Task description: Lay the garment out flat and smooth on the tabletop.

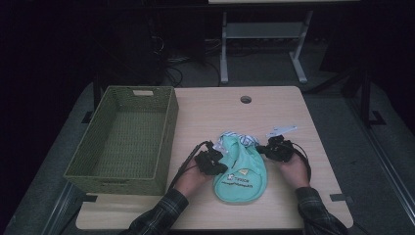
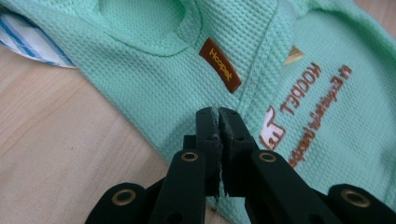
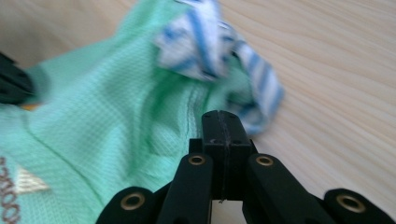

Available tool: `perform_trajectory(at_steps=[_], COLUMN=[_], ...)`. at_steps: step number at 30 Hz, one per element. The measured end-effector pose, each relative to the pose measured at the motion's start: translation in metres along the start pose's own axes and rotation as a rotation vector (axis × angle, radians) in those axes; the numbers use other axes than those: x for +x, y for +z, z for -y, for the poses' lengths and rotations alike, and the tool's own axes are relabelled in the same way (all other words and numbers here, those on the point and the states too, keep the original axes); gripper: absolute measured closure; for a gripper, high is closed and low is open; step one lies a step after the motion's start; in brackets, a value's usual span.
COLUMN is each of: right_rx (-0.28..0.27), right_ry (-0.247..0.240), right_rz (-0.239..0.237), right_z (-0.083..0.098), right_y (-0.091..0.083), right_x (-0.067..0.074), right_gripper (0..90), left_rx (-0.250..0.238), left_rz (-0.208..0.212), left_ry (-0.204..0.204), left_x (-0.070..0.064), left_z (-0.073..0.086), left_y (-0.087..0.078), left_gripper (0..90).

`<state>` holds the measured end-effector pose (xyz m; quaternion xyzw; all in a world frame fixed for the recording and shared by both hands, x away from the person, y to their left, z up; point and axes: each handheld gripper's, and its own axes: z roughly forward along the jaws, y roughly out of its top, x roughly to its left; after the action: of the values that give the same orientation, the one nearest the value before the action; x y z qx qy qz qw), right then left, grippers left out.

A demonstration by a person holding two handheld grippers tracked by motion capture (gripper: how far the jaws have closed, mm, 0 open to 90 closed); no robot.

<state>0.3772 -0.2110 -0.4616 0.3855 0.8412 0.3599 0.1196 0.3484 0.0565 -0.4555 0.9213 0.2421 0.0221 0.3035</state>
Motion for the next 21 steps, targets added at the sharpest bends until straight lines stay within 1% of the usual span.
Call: perform_trajectory(at_steps=[2, 5, 6, 7, 9, 11, 15, 16, 17, 19, 21], right_rx=[0.005, 0.017, 0.021, 0.02, 0.007, -0.004, -0.039, -0.039, -0.043, -0.056, -0.052], right_ry=[0.013, 0.03, 0.032, 0.033, 0.039, 0.041, 0.047, 0.046, 0.041, 0.045, 0.033], right_rz=[0.021, 0.026, 0.023, 0.023, 0.018, 0.026, 0.019, 0.012, 0.019, 0.012, 0.012], right_z=[0.003, 0.007, 0.008, 0.008, 0.009, 0.008, 0.008, 0.008, 0.008, 0.01, 0.015], right_y=[-0.001, 0.0, 0.002, 0.002, 0.001, -0.002, -0.014, -0.018, -0.022, -0.03, -0.036], right_x=[-0.005, -0.011, -0.012, -0.013, -0.014, -0.013, -0.01, -0.009, -0.008, -0.006, -0.002], right_gripper=[90.0, 90.0, 90.0, 90.0, 89.1, 88.7, 87.5, 86.1, 85.8, 85.9, 86.0], left_rx=[-0.002, -0.007, -0.015, -0.015, -0.014, -0.031, -0.069, -0.078, -0.081, -0.084, -0.085], left_rz=[0.001, 0.003, 0.009, 0.014, 0.001, -0.012, -0.025, -0.029, -0.031, -0.038, -0.039], left_ry=[-0.002, -0.005, -0.017, -0.015, -0.004, -0.004, -0.01, -0.011, -0.012, -0.005, -0.004], left_x=[0.0, 0.0, -0.001, 0.0, -0.001, -0.001, 0.002, 0.003, 0.003, 0.006, 0.007], left_z=[0.0, 0.0, 0.0, 0.0, -0.001, -0.002, -0.007, -0.01, -0.012, -0.019, -0.023], left_y=[0.0, 0.0, 0.001, 0.001, 0.0, -0.003, -0.01, -0.01, -0.01, -0.007, -0.002], left_gripper=[86.6, 86.1, 84.7, 82.6, 75.8, 74.9, 75.6, 76.1, 76.6, 76.9, 76.8])
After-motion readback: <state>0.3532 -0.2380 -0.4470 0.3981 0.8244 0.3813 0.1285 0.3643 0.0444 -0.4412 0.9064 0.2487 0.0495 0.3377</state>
